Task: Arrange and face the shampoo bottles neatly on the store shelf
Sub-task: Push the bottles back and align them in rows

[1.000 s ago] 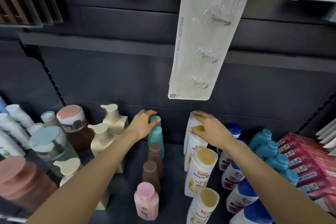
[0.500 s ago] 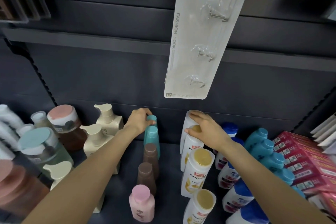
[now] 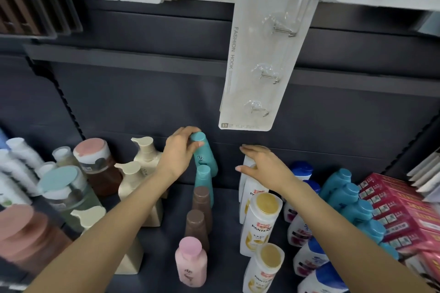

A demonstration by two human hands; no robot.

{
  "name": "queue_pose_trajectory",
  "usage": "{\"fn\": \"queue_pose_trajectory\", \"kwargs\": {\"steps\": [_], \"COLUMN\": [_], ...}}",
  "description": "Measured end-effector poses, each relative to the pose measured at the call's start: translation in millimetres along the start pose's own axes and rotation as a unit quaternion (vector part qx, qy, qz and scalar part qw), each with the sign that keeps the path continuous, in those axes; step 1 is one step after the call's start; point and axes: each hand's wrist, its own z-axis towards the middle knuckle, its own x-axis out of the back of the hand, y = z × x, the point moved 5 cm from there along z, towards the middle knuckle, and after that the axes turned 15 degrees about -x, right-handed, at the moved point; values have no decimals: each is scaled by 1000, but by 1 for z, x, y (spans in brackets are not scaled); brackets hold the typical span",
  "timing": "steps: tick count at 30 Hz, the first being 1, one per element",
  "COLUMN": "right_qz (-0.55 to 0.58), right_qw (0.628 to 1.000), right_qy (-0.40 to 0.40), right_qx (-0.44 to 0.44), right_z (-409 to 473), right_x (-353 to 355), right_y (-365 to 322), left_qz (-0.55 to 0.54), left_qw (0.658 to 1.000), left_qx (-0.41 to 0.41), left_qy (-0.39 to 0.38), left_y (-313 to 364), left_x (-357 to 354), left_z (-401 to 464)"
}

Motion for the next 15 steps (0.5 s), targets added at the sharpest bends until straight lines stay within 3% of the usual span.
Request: {"fn": "queue_pose_trajectory", "kwargs": {"steps": [5, 9, 13, 15], "right_qz": [11, 85, 190, 316], "right_qw": [999, 995, 981, 948], "right_qy": [29, 29, 10, -24], "right_qx": [41, 50, 45, 40], "right_z": [-6, -11, -18, -28], "right_x": [5, 4, -4, -9], "right_y": [-31, -50, -57, -61], "left_qz": [-26, -131, -319, -349], "left_qw": [994, 975, 913, 895], "left_qx": [-19, 39, 124, 144], "left_qy": [102, 176, 223, 236], "left_y": [18, 19, 12, 11], "left_x": [34, 67, 86, 94], "left_z": [-5, -20, -42, -53]}}
